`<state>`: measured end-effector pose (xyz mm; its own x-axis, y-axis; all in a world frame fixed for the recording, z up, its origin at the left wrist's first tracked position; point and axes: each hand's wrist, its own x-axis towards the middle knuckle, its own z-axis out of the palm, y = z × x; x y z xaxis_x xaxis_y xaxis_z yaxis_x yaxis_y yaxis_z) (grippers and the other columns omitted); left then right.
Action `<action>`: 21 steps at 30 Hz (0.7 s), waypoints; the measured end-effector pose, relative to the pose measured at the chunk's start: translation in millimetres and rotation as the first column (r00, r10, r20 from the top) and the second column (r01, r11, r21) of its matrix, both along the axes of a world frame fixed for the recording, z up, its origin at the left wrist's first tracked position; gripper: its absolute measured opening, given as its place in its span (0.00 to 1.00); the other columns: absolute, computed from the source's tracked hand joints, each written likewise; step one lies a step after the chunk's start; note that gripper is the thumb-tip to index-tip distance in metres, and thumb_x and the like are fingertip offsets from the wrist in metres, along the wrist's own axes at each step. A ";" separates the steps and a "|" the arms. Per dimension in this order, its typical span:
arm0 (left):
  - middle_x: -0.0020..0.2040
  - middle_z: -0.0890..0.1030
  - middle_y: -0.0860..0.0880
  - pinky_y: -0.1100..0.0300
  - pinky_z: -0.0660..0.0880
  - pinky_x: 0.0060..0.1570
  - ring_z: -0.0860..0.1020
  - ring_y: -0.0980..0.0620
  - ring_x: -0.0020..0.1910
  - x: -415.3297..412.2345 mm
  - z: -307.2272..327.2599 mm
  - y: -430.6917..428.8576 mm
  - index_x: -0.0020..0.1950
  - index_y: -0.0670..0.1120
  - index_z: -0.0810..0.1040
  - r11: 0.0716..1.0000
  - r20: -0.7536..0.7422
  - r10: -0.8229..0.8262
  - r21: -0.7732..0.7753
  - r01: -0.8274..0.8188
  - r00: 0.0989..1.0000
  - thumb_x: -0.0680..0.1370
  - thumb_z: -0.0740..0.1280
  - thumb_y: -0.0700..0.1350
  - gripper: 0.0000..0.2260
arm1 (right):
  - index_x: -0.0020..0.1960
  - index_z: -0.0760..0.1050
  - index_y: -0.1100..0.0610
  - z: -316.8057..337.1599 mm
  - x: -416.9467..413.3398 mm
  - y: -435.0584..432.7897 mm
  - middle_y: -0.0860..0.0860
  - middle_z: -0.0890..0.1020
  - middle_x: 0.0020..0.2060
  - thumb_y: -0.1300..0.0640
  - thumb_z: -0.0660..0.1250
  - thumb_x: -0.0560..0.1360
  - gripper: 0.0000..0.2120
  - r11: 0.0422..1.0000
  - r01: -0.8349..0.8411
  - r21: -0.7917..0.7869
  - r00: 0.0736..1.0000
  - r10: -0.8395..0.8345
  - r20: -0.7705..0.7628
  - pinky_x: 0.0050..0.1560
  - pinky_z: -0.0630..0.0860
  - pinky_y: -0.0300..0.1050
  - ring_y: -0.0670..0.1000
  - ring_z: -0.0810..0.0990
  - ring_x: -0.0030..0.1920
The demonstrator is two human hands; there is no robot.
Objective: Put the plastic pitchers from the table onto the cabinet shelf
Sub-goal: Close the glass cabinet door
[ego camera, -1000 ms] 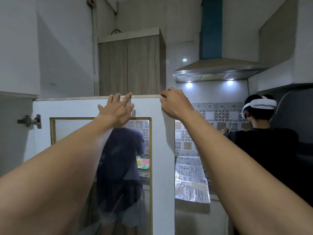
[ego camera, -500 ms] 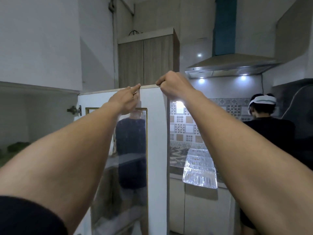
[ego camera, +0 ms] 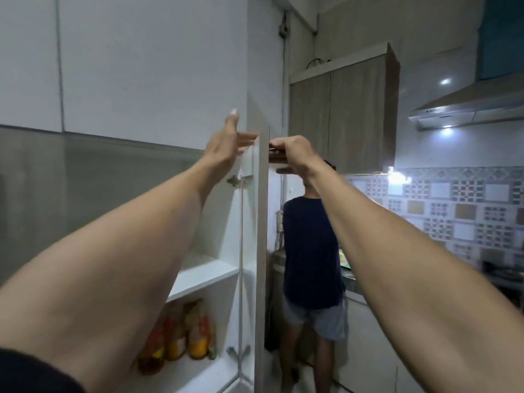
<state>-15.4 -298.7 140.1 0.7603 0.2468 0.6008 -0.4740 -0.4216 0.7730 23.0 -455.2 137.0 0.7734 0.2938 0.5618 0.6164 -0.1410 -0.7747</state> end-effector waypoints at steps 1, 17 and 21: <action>0.63 0.80 0.48 0.45 0.68 0.60 0.77 0.48 0.60 -13.0 -0.3 12.8 0.62 0.46 0.80 1.000 -0.018 -0.004 -0.011 0.004 1.000 0.78 0.44 0.70 0.37 | 0.59 0.82 0.60 -4.7 0.1 19.1 0.56 0.85 0.56 0.58 0.60 0.80 0.15 1.000 -0.031 0.000 0.999 0.031 -0.009 0.62 0.72 0.56 0.53 0.82 0.56; 0.80 0.48 0.37 0.40 0.51 0.75 0.49 0.40 0.79 -46.8 -31.5 178.8 0.81 0.49 0.48 0.142 0.399 0.816 0.562 -0.815 0.417 0.81 0.59 0.47 0.31 | 0.82 0.40 0.49 -39.5 41.8 241.1 0.56 0.47 0.82 0.43 0.53 0.83 0.34 0.915 -0.145 -0.378 0.942 0.245 0.231 0.79 0.54 0.55 0.57 0.54 0.81; 0.77 0.34 0.33 0.31 0.28 0.64 0.33 0.35 0.77 -22.9 -45.6 217.3 0.80 0.49 0.38 -0.159 0.489 0.856 0.556 -0.816 0.166 0.83 0.53 0.43 0.31 | 0.82 0.39 0.48 -48.6 77.0 276.2 0.57 0.42 0.82 0.42 0.53 0.82 0.35 0.903 -0.044 -0.427 0.925 0.199 0.325 0.78 0.50 0.66 0.59 0.45 0.81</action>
